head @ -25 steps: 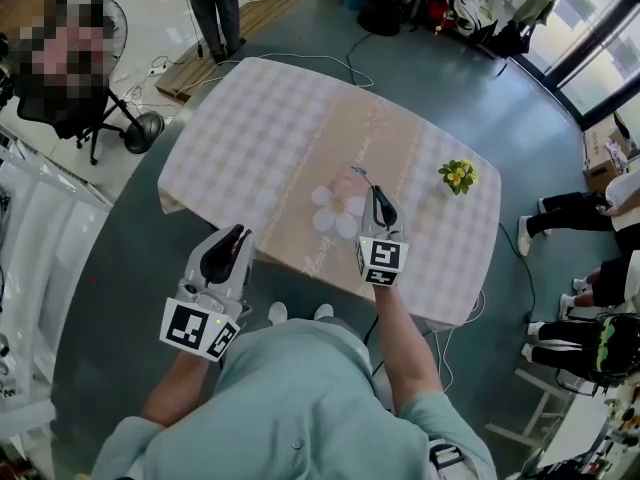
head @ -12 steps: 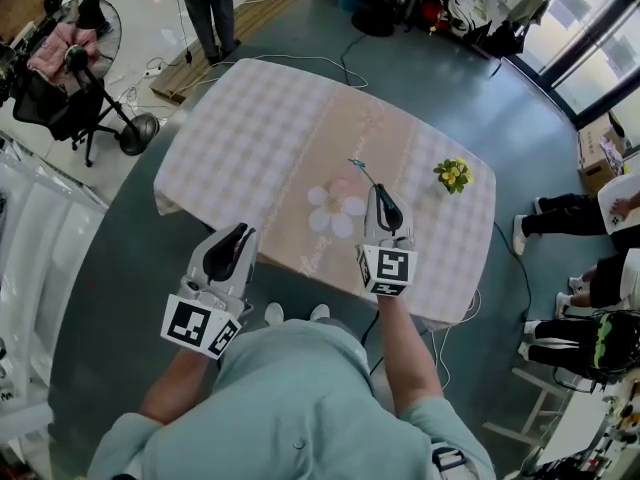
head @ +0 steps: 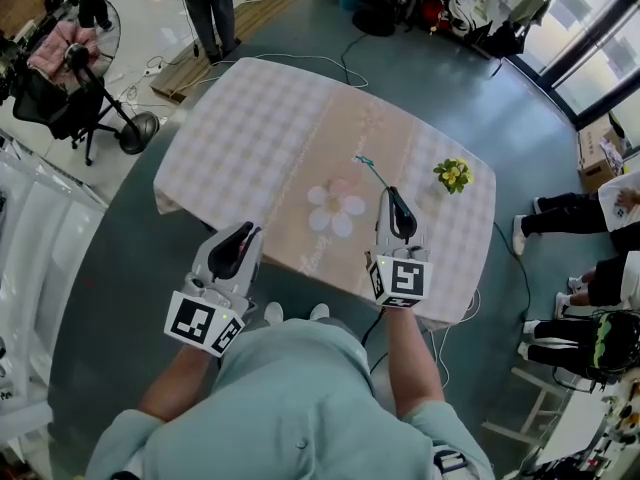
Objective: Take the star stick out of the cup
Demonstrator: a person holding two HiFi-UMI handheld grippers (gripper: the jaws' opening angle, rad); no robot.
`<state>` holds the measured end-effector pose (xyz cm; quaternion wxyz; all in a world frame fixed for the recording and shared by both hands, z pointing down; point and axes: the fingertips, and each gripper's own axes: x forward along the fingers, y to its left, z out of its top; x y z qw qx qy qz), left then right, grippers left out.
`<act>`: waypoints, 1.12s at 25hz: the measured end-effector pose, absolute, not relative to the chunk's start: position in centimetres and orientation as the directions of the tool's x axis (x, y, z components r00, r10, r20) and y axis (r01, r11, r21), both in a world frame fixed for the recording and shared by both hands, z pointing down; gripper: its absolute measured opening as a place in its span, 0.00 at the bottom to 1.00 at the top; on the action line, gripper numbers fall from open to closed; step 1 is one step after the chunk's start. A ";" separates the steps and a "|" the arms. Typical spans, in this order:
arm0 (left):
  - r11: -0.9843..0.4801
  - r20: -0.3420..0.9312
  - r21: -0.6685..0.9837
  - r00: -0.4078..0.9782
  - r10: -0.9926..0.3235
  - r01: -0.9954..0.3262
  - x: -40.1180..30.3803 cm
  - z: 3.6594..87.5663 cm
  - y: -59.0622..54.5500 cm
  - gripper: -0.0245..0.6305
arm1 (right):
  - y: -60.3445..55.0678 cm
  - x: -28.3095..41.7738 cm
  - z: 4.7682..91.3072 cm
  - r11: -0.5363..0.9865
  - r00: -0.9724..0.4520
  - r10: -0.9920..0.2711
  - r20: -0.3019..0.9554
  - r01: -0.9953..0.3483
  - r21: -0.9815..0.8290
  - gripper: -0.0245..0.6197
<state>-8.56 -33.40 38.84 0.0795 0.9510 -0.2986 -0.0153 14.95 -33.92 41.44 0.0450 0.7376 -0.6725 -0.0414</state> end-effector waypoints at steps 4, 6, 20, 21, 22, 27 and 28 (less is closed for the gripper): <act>-0.814 0.019 0.163 0.826 -0.563 -0.558 -8.3 38.7 -33.3 0.11 | -33.5 14.9 40.2 -0.094 0.093 -0.996 -0.013 -0.989 0.115 0.06; -0.817 0.020 0.164 0.829 -0.558 -0.554 -8.1 38.7 -33.2 0.11 | -33.3 14.8 39.8 -0.094 0.092 -0.996 -0.018 -0.990 0.110 0.06; -0.826 0.017 0.168 0.839 -0.543 -0.538 -7.5 38.6 -33.3 0.11 | -32.4 14.6 37.5 -0.101 0.097 -0.994 -0.048 -0.988 0.113 0.06; -0.826 0.016 0.168 0.840 -0.543 -0.537 -7.5 38.6 -33.3 0.11 | -32.4 14.7 37.5 -0.102 0.097 -0.994 -0.048 -0.988 0.113 0.06; -0.827 0.016 0.169 0.840 -0.542 -0.537 -7.4 38.6 -33.3 0.11 | -32.4 14.7 37.6 -0.103 0.098 -0.994 -0.046 -0.988 0.113 0.06; -0.828 0.010 0.169 0.841 -0.542 -0.535 -7.4 38.5 -33.3 0.11 | -32.3 14.6 37.7 -0.103 0.098 -0.994 -0.047 -0.988 0.115 0.06; -0.827 0.009 0.169 0.840 -0.542 -0.536 -7.5 38.5 -33.3 0.11 | -32.3 14.6 37.7 -0.103 0.098 -0.994 -0.050 -0.988 0.113 0.06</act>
